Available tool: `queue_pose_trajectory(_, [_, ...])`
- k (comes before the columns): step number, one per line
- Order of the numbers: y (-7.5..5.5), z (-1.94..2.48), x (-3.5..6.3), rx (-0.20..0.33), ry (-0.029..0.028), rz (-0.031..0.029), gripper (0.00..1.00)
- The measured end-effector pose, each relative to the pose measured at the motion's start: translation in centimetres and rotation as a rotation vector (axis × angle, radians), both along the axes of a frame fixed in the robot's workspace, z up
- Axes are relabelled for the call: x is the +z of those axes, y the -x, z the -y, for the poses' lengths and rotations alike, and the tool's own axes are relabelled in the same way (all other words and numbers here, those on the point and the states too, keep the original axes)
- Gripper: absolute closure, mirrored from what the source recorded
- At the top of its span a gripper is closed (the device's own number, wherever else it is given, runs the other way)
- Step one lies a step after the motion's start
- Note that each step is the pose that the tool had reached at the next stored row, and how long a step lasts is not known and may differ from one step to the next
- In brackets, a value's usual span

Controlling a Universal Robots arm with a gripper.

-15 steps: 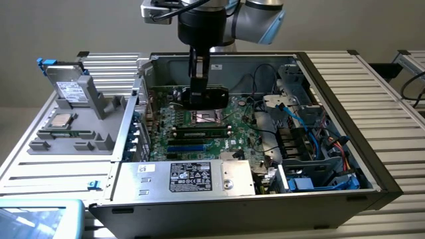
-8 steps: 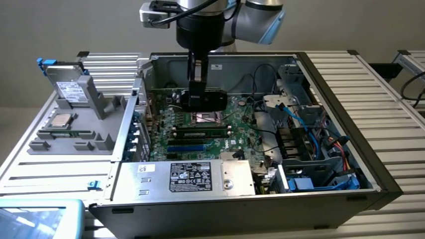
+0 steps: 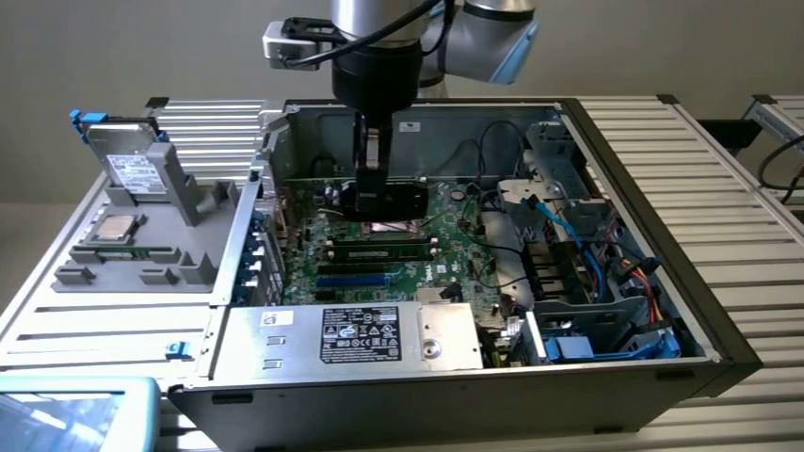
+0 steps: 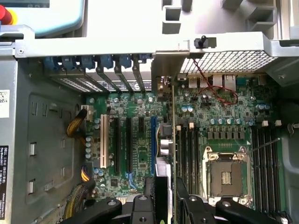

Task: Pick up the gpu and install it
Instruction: 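Insert the gpu into the slot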

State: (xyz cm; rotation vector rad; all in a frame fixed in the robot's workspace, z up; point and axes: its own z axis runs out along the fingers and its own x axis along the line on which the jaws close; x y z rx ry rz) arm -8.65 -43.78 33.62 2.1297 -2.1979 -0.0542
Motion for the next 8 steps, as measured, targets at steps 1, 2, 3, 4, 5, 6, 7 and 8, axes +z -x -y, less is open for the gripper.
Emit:
queue_pose_trajectory(1, [0.0,0.15,-0.17,0.0,-0.0013,0.0001,0.72])
queue_pose_trajectory(2, [0.0,0.23,-0.36,0.0,-0.0025,0.0002,0.72])
queue_pose_trajectory(3, [0.0,0.3,-0.52,0.0,-0.0041,0.0001,0.72])
queue_pose_trajectory(4, [0.0,0.39,-0.67,0.0,-0.0073,0.0,0.72])
queue_pose_trajectory(5, [0.1,0.46,-0.82,0.0,-0.0107,0.0,0.72])
queue_pose_trajectory(6, [0.1,0.55,-0.94,0.0,-0.0144,0.0,0.72])
queue_pose_trajectory(7, [0.1,0.62,-1.07,0.0,-0.0186,0.0,0.72])
queue_pose_trajectory(8, [0.1,0.7,-1.19,0.0,-0.0226,0.0,0.72])
